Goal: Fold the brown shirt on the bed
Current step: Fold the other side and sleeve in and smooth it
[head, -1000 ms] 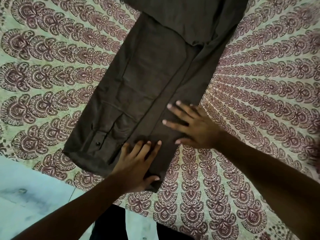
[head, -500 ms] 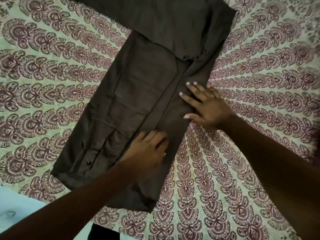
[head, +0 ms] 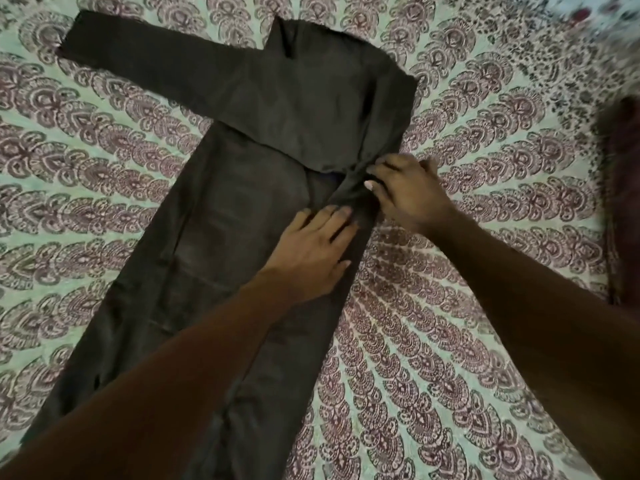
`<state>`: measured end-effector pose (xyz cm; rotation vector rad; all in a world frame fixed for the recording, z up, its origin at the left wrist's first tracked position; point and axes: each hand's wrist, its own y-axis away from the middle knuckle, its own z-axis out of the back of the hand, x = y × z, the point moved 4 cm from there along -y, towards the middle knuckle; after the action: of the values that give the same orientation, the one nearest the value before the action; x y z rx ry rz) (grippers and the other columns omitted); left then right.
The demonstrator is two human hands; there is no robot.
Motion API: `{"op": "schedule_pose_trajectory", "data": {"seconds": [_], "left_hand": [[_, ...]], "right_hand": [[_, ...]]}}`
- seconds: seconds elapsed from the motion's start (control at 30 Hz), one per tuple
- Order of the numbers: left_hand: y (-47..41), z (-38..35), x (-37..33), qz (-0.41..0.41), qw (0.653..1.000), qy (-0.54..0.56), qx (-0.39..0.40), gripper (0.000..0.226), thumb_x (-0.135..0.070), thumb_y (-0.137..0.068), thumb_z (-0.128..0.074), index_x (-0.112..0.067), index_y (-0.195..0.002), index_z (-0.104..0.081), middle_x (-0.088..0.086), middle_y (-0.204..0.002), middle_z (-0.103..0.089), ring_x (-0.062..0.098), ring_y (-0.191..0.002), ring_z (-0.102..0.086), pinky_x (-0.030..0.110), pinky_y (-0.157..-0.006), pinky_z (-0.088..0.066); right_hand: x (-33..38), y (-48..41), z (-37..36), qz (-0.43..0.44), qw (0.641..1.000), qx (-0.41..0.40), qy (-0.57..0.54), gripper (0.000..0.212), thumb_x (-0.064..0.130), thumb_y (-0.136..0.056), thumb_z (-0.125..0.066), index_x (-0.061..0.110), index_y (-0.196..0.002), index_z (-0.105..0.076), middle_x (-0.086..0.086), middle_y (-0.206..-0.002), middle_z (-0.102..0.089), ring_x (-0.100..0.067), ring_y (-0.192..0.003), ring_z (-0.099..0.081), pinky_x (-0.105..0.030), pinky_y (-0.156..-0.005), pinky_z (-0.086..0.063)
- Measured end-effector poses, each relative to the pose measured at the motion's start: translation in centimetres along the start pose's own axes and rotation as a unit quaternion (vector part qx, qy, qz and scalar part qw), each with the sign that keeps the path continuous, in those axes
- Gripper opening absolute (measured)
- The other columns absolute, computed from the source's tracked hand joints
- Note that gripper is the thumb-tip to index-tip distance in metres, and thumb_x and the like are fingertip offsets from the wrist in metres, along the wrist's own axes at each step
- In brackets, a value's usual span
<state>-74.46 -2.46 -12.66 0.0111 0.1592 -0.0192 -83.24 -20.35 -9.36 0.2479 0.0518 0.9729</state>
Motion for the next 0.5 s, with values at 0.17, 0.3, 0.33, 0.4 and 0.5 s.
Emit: {"op": "schedule_pose_trajectory", "data": {"seconds": [0.17, 0.3, 0.33, 0.4, 0.5], "left_hand": [[-0.2, -2.1, 1.0, 0.021, 0.999, 0.036, 0.027, 0.067, -0.056, -0.1, -0.041, -0.018, -0.156, -0.039, 0.006, -0.167, -0.031, 0.027, -0.152, -0.03, 0.048, -0.117, -0.027], [-0.3, -2.3, 1.1, 0.029, 0.998, 0.046, 0.021, 0.067, -0.055, -0.099, -0.045, -0.019, -0.155, -0.042, 0.004, -0.167, -0.032, 0.025, -0.153, -0.03, 0.048, -0.117, -0.026], [-0.3, -2.4, 1.2, 0.03, 0.998, 0.046, 0.021, 0.067, -0.056, -0.098, -0.045, -0.019, -0.155, -0.043, 0.004, -0.167, -0.032, 0.025, -0.153, -0.03, 0.049, -0.116, -0.027], [-0.4, -2.5, 1.4, 0.027, 0.998, 0.053, 0.02, 0.067, -0.056, -0.098, -0.046, -0.02, -0.154, -0.044, 0.004, -0.167, -0.033, 0.025, -0.153, -0.032, 0.049, -0.113, -0.03], [-0.4, -2.8, 1.5, 0.027, 0.998, 0.059, 0.018, 0.067, -0.056, -0.097, -0.048, -0.021, -0.154, -0.046, 0.003, -0.167, -0.034, 0.024, -0.152, -0.034, 0.049, -0.111, -0.033]], "right_hand": [[-3.1, -5.7, 3.0, -0.093, 0.989, -0.098, -0.059, 0.035, 0.032, -0.105, -0.048, 0.016, -0.134, -0.059, -0.013, -0.14, -0.052, -0.035, -0.134, -0.044, -0.051, -0.109, -0.034], [-5.5, -10.8, 4.3, -0.132, 0.971, -0.104, -0.172, 0.046, 0.021, -0.099, -0.06, 0.018, -0.144, -0.05, -0.012, -0.148, -0.047, -0.035, -0.139, -0.041, -0.057, -0.113, -0.037], [-6.0, -12.0, 4.5, -0.121, 0.973, -0.087, -0.176, 0.051, 0.022, -0.098, -0.064, 0.019, -0.146, -0.048, -0.011, -0.149, -0.047, -0.035, -0.141, -0.039, -0.059, -0.114, -0.037], [-7.4, -14.1, 4.5, -0.093, 0.977, -0.034, -0.187, 0.057, 0.024, -0.094, -0.072, 0.02, -0.145, -0.048, -0.01, -0.144, -0.053, -0.034, -0.138, -0.045, -0.056, -0.113, -0.039], [-9.7, -16.1, 4.3, -0.099, 0.973, 0.081, -0.192, 0.052, 0.028, -0.084, -0.085, 0.013, -0.128, -0.061, -0.011, -0.117, -0.065, -0.032, -0.117, -0.062, -0.042, -0.1, -0.049]]}}
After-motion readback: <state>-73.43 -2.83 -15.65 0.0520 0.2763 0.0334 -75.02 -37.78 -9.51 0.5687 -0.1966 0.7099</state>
